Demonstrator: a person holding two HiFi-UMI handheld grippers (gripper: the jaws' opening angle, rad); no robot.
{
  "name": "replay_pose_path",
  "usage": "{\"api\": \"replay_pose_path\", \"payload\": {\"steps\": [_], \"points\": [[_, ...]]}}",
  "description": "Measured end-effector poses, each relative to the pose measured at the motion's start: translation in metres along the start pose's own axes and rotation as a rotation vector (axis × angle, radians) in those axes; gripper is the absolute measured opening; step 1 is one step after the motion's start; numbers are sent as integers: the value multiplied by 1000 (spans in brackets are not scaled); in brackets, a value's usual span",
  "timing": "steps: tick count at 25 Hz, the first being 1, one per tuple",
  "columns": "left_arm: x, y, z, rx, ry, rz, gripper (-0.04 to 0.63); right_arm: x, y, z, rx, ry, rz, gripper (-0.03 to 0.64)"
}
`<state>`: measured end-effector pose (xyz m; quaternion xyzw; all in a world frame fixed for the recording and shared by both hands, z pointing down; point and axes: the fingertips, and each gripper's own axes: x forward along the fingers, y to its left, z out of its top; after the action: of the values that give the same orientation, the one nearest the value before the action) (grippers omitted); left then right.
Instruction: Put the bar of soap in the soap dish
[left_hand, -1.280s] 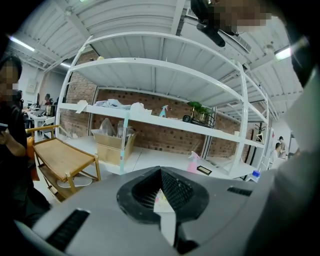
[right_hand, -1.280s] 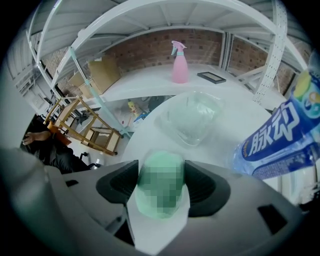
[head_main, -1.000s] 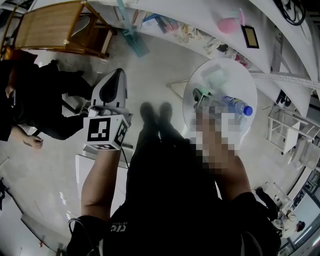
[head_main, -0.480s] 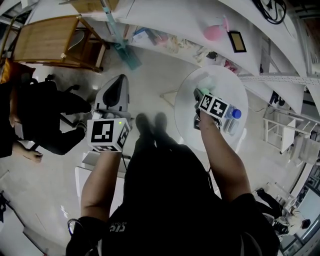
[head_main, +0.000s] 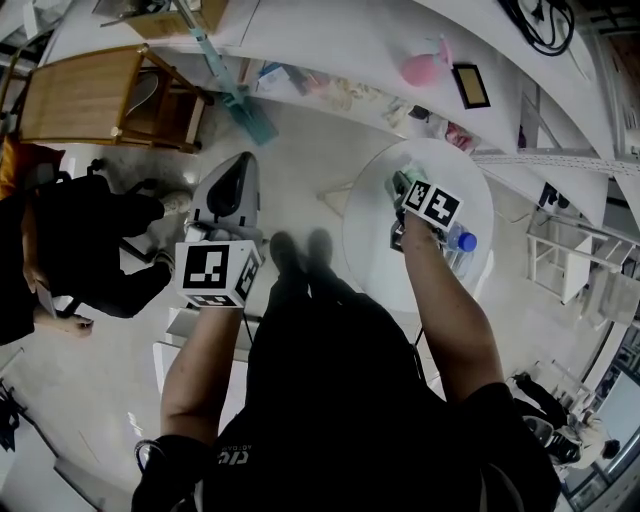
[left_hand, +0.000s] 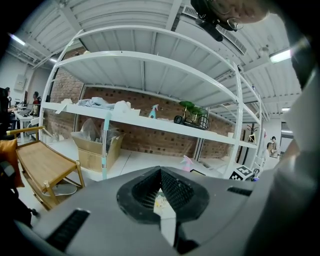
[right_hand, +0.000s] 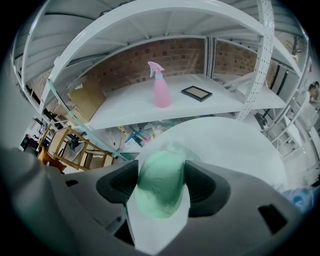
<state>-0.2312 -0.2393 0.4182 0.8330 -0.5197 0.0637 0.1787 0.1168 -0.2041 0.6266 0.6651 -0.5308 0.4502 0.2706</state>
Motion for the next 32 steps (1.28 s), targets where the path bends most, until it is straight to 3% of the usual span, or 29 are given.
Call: {"api": "replay_pose_path", "payload": {"steps": [14, 25, 27, 32], "points": [[45, 1, 4, 0, 26, -40, 6, 24, -8, 1, 54, 61, -48, 298], [43, 1, 0, -1, 31, -50, 6, 22, -10, 2, 62, 49, -49, 295], [42, -2, 1, -1, 28, -53, 7, 21, -11, 3, 65, 48, -49, 263], [35, -3, 0, -3, 27, -45, 6, 18, -11, -3, 36, 54, -62, 103]]}}
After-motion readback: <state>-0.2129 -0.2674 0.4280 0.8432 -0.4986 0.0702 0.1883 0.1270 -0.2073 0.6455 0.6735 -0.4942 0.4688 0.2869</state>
